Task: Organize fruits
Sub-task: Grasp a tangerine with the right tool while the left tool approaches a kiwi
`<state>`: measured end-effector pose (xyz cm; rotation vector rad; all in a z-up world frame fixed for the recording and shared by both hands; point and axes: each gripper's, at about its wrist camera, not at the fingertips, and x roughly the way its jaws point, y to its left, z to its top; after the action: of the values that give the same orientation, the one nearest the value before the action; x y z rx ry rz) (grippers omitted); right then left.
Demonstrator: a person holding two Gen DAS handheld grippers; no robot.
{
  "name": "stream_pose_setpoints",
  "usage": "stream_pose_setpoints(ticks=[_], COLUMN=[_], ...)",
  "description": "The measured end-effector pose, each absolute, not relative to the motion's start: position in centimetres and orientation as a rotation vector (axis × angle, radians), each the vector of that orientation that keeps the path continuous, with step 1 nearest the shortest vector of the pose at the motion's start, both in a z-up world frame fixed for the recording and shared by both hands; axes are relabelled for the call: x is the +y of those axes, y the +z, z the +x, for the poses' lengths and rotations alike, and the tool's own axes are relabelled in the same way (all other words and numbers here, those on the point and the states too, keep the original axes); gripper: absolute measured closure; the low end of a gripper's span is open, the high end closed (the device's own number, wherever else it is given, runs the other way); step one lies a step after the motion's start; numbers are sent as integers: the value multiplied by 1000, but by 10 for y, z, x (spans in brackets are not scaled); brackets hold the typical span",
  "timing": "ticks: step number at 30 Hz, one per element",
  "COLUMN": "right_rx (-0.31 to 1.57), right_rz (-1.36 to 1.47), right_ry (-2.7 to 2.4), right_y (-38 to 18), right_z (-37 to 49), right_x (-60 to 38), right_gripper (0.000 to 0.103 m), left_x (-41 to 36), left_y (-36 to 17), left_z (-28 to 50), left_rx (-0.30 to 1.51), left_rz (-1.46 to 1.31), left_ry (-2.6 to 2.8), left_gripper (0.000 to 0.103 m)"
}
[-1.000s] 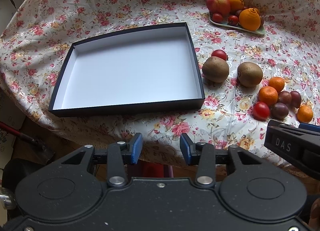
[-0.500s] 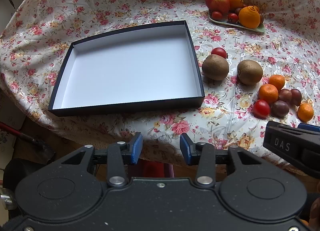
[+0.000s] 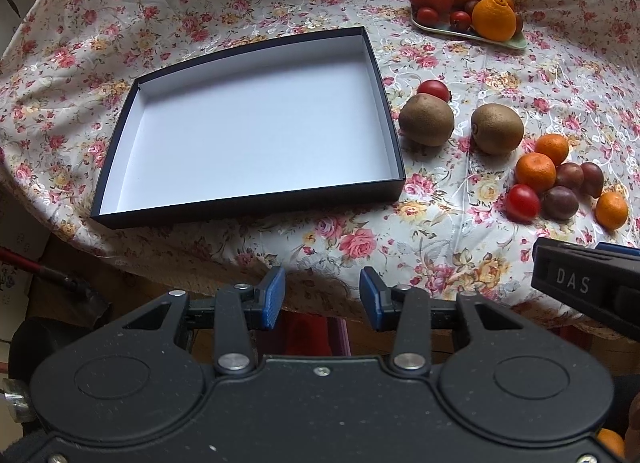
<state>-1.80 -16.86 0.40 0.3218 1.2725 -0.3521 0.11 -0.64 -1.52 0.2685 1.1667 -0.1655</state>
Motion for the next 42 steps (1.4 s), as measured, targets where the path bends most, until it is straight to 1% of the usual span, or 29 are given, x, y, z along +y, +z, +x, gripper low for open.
stream_pose_setpoints(ticks=[10,23,31,37,40,42], right_rx=[1317,1323,1318,1338,1338,1340], right_rz=[441,607,655,692,705,702], right_ry=[-411,-596,-672,-678,-654,-632], right_y=[-5,-6,-10,-29,-38,-44], right_z=[-31,-45,-21,-9,-9,-8], right_x=[-203,-274,-329,-351,-346,-342], right_gripper=[48,48,48,50,50,50], left_x=[-18,-50,-98,-125,-129,-128], left_y=[-22,-14,1,-7,-23,-30], left_z=[1,15,60,93,104,108], left_rx=[1241,1290,1297,1303,1360,1421], left_rz=[276,297,271,269,246,195], left_ry=[-214,-261,-347,-367,-365,-380], left_gripper=[52,52,52,52,52,56])
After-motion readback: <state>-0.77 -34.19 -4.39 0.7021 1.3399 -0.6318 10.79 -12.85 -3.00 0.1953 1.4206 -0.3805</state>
